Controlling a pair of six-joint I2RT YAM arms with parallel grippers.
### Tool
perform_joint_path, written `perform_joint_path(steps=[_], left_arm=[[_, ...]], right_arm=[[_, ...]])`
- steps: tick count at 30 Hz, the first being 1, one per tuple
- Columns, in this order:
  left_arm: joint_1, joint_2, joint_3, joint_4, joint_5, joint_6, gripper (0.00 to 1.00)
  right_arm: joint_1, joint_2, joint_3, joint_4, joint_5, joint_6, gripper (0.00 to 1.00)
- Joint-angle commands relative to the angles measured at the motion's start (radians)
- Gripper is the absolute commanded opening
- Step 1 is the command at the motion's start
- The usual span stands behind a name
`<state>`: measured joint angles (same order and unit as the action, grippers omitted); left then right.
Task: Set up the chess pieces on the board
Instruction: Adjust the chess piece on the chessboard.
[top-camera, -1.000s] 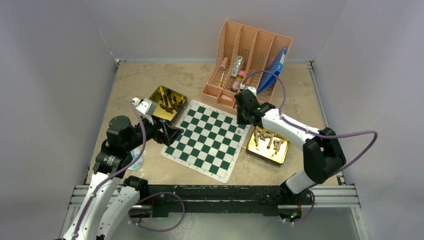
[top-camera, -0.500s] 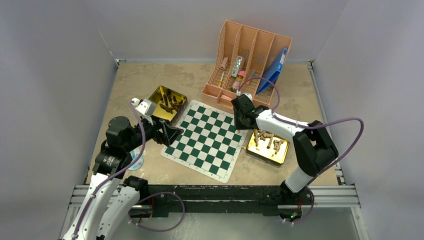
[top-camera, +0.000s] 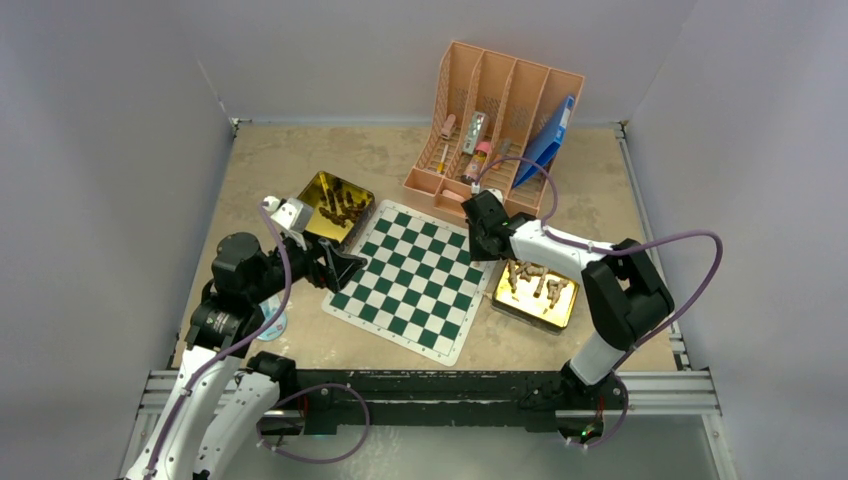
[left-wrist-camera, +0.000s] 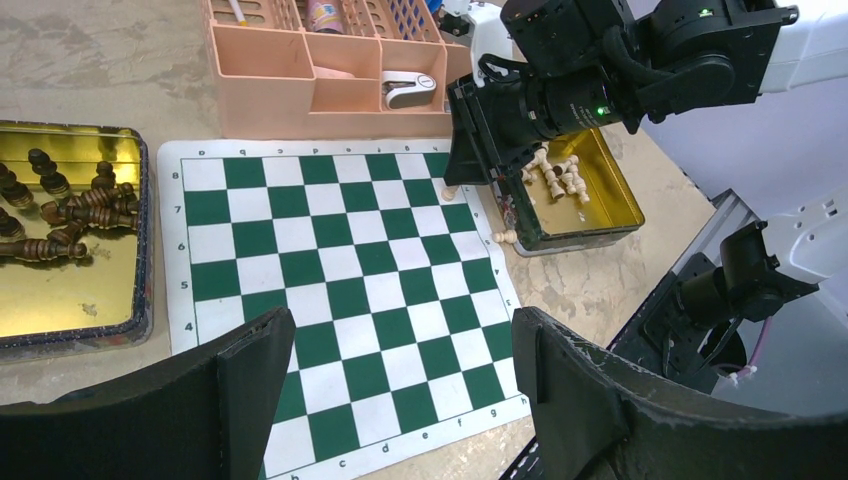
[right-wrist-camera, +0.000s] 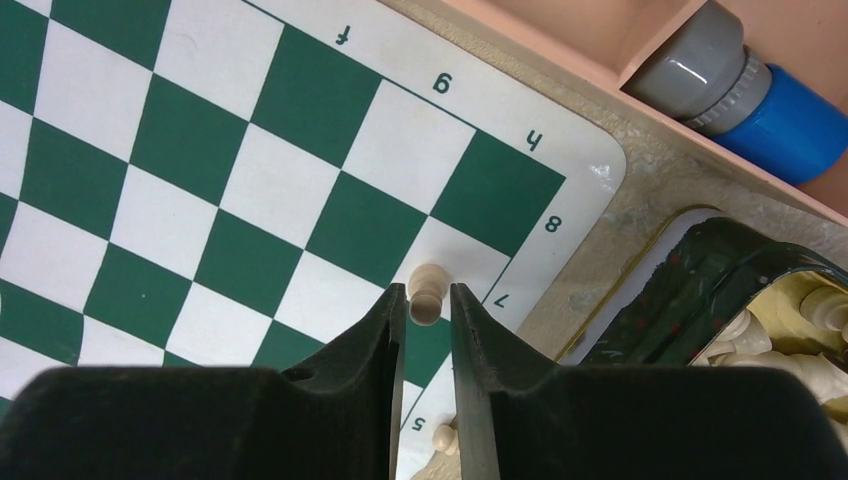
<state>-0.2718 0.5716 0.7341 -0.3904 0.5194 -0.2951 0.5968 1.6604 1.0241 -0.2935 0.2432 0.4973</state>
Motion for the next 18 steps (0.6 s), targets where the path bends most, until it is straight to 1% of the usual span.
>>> perform_joint_path(steps=[1,7,10,13,18], left_arm=[[-0.004,-0.001,-0.001,0.015,0.002,0.014,0.8],[-0.004,-0.003,-0.001,0.015,-0.002,0.014,0.8],[-0.004,-0.003,-0.001,0.013,-0.002,0.015,0.8],[-0.004,-0.005,-0.001,0.013,-0.003,0.014,0.8],[-0.004,-0.006,-0.001,0.013,-0.004,0.015,0.8]], right_arm=[[0.004,-0.001,0.0,0.014,-0.006,-0.005,0.24],[0.005,-0.004,0.0,0.012,-0.013,-0.004,0.21],[0.004,-0.002,-0.001,0.01,-0.012,-0.001,0.21],[0.004,0.005,-0.002,0.008,-0.012,0.0,0.24],[0.004,0.01,-0.002,0.011,-0.015,0.001,0.23]])
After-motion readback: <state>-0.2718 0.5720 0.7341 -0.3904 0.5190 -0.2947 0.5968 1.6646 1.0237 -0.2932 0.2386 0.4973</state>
